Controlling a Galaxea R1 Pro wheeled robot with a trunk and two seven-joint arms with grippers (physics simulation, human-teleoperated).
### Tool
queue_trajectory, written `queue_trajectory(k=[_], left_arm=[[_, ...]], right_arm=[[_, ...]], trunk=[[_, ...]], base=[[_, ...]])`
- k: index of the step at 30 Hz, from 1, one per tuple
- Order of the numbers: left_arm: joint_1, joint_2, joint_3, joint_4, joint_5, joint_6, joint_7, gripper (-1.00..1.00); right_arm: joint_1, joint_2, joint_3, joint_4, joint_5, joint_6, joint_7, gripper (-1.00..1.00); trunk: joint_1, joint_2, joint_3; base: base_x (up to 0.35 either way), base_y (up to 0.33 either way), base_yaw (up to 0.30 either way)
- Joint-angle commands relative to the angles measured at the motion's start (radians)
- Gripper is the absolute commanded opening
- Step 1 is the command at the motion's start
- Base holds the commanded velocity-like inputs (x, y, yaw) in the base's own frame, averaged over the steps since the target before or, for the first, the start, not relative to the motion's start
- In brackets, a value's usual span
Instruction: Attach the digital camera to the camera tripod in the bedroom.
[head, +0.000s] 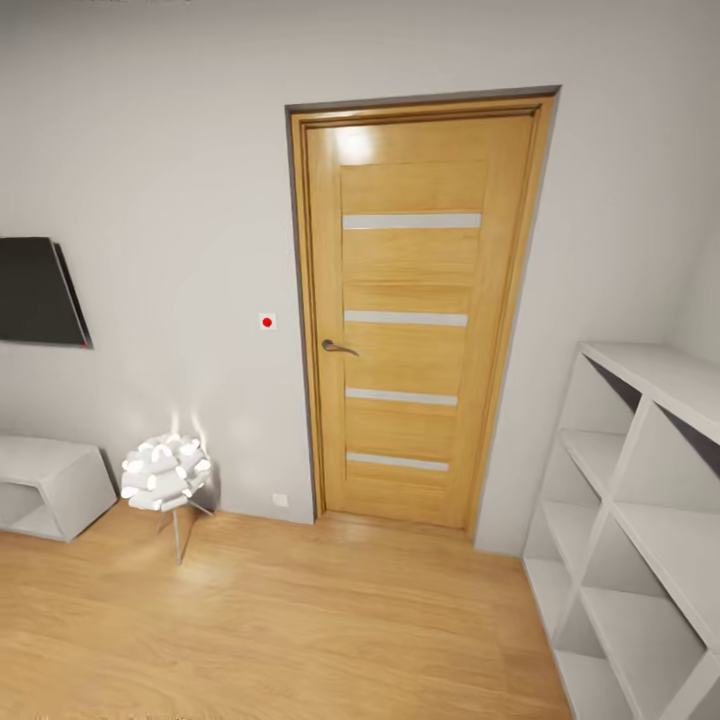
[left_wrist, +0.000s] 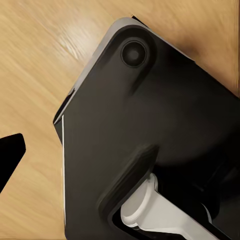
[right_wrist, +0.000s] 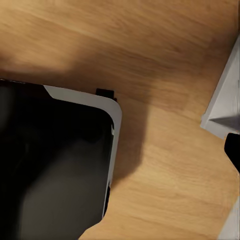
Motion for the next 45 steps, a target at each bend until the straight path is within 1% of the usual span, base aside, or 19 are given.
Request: queue_trajectory(k=[1, 9, 14, 45], left_arm=[[0.001, 0.000, 0.005, -0.001, -0.001, -0.001, 0.001, 1.00], [0.001, 0.000, 0.007, -0.001, 0.001, -0.003, 0.001, 1.00], [0.001, 0.000, 0.008, -0.001, 0.003, -0.003, 0.001, 1.00], [0.001, 0.000, 0.010, -0.001, 0.004, -0.002, 0.002, 1.00]], right_arm=[[-0.001, 0.000, 0.007, 0.003, -0.010, -0.006, 0.005, 1.00], [-0.001, 0.000, 0.007, 0.003, -0.011, -0.006, 0.005, 1.00], [-0.001, 0.000, 0.007, 0.003, -0.011, -0.006, 0.005, 1.00], [-0.001, 0.000, 0.007, 0.003, -0.011, -0.006, 0.003, 1.00]], trunk=[[0.000, 0.000, 0.000], [0.000, 0.000, 0.000], [0.000, 0.000, 0.000], [0.000, 0.000, 0.000]], base=[[0.101, -0.270, 0.260], [0.097, -0.268, 0.268], [0.051, -0.148, 0.272], [0.002, -0.007, 0.272]])
